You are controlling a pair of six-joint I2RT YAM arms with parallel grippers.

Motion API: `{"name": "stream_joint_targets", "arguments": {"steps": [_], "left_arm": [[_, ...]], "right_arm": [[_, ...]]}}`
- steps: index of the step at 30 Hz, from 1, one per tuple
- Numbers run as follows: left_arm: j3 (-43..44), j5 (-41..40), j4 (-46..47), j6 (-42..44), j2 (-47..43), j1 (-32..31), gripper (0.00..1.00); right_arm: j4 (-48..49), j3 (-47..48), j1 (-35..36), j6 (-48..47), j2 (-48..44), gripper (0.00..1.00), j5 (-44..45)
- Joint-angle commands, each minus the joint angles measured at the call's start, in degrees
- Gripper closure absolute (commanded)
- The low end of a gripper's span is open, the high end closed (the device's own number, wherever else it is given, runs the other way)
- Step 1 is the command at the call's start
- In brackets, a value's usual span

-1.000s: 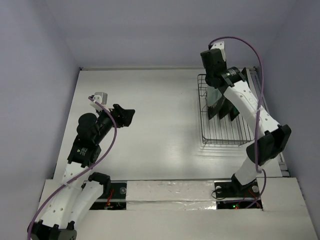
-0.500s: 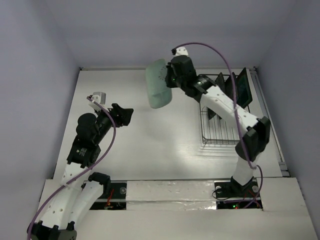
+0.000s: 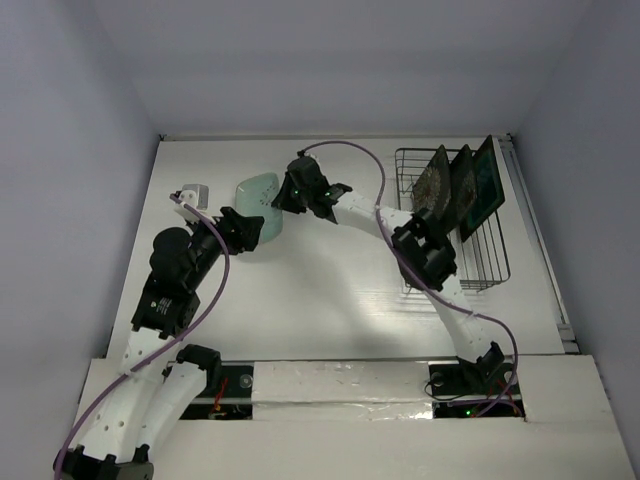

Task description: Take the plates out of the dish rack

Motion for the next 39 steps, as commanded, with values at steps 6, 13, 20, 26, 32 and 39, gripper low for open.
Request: {"name": "stream_joint_targets", "arguments": {"steps": [6,13,20,26,32,39], "left_arm": [[2.46,0.55,1.84,0.6,-0.04,-0.36,0.36],[2.38,0.64,1.84,0.6,0.31,-0.36,0.36],[2.38,0.72,1.93,0.69,0.57,-0.36,0.36],[2.38,-0.15,1.84,0.78,-0.04,-0.36,0.36],[2.38,-0.51,1.84,0.78,-0.3,-0.36,0.36],[2.29,-0.51,1.84,0.87,-0.13,-0.36,0.43]], "right_arm": [[14.13,7.97,3.8,12.27,4.08,0.97,-5.77],[15.88,5.7,4.85,14.3,6.2,0.69,-6.74],[16.59,-0.63,4.85,12.54,3.04,0.37,-5.34],[17.47,-8.28,4.85,8.42,-3.02,0.18,-1.57],[16.16,-13.46,4.85,1.47,-11.46,0.12,2.91],[12.2,-20.31,4.24,-9.41,-23.58,1.0,10.83]]}}
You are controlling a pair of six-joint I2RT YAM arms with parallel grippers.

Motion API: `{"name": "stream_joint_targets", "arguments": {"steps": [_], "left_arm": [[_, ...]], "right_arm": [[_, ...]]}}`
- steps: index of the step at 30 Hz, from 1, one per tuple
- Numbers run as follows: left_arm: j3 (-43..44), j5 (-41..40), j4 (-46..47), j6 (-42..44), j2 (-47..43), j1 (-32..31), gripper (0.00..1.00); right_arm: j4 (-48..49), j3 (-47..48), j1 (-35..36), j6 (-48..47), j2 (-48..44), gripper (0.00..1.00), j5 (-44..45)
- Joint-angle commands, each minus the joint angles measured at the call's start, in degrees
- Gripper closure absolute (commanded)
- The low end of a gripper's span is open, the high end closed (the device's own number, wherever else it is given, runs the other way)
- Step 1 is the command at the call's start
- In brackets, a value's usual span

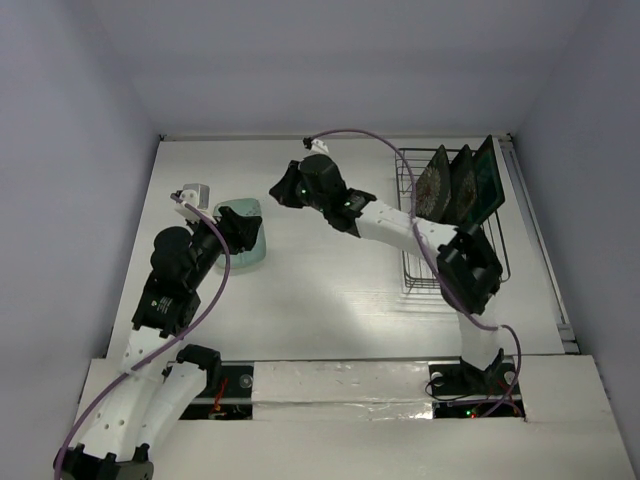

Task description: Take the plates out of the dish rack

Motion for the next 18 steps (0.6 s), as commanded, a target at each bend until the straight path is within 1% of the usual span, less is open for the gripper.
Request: {"name": "stream_joint_targets", "arguments": {"steps": [1,3,4,6,7,9,10,12,13,17,18], "left_arm": [[2.2,-0.03,1.95,0.6,-0.54,-0.36,0.47],[2.2,0.06,2.04,0.69,-0.54,-0.36,0.55],[2.2,0.06,2.04,0.69,-0.46,-0.36,0.62],[2.2,0.06,2.04,0.69,-0.46,-0.36,0.7],[2.2,-0.02,2.04,0.69,-0.46,-0.36,0.77],[2.2,-0.2,2.04,0.6,-0.37,-0.36,0.83],[2.2,-0.38,2.04,0.43,-0.28,-0.36,0.87],[2.2,-0.55,2.04,0.51,-0.37,-0.36,0.91],[2.2,-0.64,2.04,0.43,-0.37,-0.36,0.93],[2.2,-0.29,2.04,0.51,-0.11,-0.36,0.93],[2.2,-0.2,2.13,0.43,-0.1,-0.36,0.93]], "right_arm": [[-0.98,-3.71,-1.16,-8.42,-7.15,1.0,6.29],[-3.26,-6.17,-2.65,-12.37,-12.08,1.0,8.4],[-4.58,-7.23,-3.27,-13.78,-13.75,1.0,9.02],[-6.95,-8.81,-5.55,-17.73,-18.58,1.0,11.12],[-10.01,-10.12,-6.34,-18.97,-20.16,1.0,12.0],[-12.93,-11.62,-9.33,-22.04,-24.98,1.0,14.64],[-15.9,-12.94,-10.47,-22.84,-26.49,1.0,15.26],[-18.46,-14.18,-14.15,-24.42,-29.57,1.0,17.01],[-21.44,-14.53,-15.39,-25.56,-32.02,1.0,17.37],[-28.31,-14.27,-20.58,-28.38,-36.43,1.0,21.23],[-29.19,-14.09,-21.72,-29.43,-36.96,0.95,21.33]]}}
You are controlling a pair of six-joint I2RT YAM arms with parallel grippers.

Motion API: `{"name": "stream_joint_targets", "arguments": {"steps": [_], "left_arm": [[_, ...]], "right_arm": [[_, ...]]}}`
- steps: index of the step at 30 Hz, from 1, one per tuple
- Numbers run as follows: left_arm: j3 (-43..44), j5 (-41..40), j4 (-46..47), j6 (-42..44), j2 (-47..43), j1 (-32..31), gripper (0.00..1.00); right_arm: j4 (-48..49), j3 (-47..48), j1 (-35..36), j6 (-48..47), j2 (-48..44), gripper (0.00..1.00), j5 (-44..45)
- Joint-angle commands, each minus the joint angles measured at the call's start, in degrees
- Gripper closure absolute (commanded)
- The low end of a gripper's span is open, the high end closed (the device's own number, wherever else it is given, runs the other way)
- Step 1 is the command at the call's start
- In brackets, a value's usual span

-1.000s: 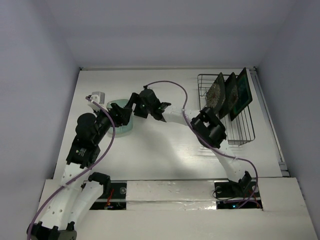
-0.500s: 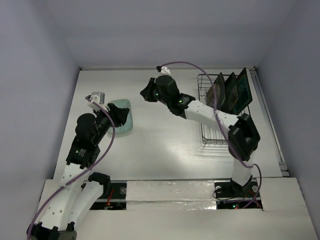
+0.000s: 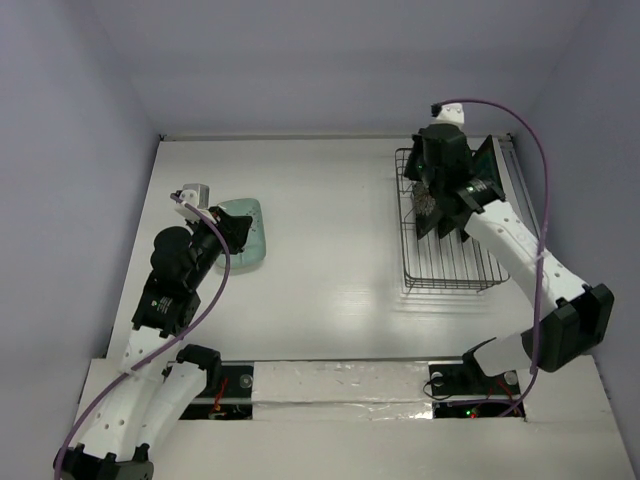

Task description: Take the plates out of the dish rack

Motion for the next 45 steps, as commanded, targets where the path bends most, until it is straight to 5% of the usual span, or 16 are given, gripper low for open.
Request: {"name": "stream_joint_targets", "arguments": {"steps": [1,2,3,6,9,17,26,34,40,45], "left_arm": [[2.2,0.3,2.06,0.21,-0.04,-0.36,0.92],[2.2,0.48,1.97,0.12,-0.04,-0.36,0.9],[2.2,0.39,2.06,0.12,-0.04,-0.36,0.89],[2.2,0.48,2.06,0.21,-0.04,-0.36,0.79],[2.2,0.65,2.24,0.21,0.22,-0.36,0.7],[2.11,0.92,2.32,0.3,0.31,-0.36,0.65],[2.2,1.27,2.5,0.3,0.31,-0.36,0.65],[2.2,1.36,2.5,0.3,0.22,-0.36,0.65],[2.2,1.36,2.5,0.3,0.23,-0.36,0.64],[2.2,1.27,2.41,0.38,0.14,-0.36,0.64]], "right_arm": [[-8.15,0.62,-4.1,-5.77,-3.39,0.91,3.86],[-8.68,0.79,-5.34,-6.38,-4.01,0.85,3.69],[-9.29,1.66,-6.49,-6.74,-3.92,0.68,3.43],[-12.37,3.68,-9.83,-8.67,-2.35,0.49,3.07],[-14.83,5.45,-11.16,-10.16,0.46,0.48,1.58],[-18.7,11.94,-13.71,-10.69,10.13,0.48,4.39],[-20.81,15.47,-14.76,-12.45,16.82,0.56,9.22],[-22.22,16.44,-14.76,-14.47,18.75,0.75,11.68],[-22.04,16.61,-14.76,-16.84,15.95,0.99,14.5],[-22.4,18.72,-14.76,-19.04,13.57,1.0,16.25]]}}
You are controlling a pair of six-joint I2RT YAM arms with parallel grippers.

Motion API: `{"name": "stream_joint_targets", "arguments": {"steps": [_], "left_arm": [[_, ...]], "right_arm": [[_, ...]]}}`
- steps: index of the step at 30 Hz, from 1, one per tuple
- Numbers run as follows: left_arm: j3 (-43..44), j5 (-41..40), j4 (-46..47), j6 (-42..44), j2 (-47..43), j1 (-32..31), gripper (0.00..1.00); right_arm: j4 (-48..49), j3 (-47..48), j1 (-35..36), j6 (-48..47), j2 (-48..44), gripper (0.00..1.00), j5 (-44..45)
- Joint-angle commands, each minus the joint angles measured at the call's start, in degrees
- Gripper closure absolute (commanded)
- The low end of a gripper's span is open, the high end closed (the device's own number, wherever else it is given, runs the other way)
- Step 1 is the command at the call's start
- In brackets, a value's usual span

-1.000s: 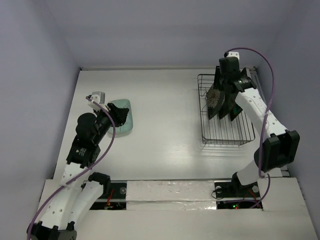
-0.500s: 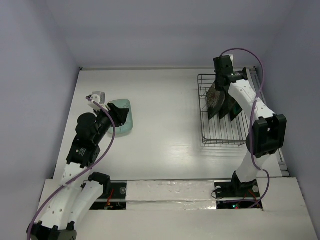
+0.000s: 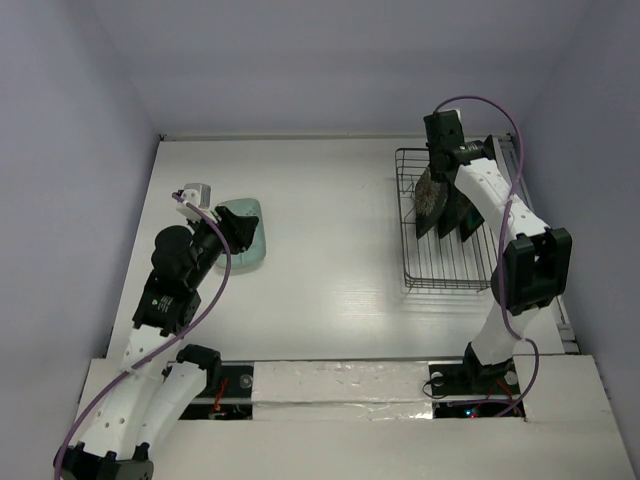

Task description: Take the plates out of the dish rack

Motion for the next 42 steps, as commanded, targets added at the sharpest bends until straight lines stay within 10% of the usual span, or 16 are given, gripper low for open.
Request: {"name": "stream_joint_targets", "arguments": {"steps": [1,18,29,42], "left_arm": [[2.2,0.57,2.46,0.28,-0.37,-0.36,0.64],[2.02,0.83,2.46,0.19,-0.37,-0.36,0.64],[1.85,0.48,2.54,0.36,-0.72,0.17,0.64],[1.85,0.57,2.54,0.28,-0.45,0.17,0.64]], "right_arm": [[-0.04,5.21,-0.71,-2.0,-5.77,1.0,7.23],[0.31,8.75,2.89,1.42,-21.15,1.0,4.26],[31.75,-13.12,15.2,20.31,-20.99,1.0,-26.77],[53.66,-25.62,17.66,35.79,-5.96,1.0,-35.75]]}}
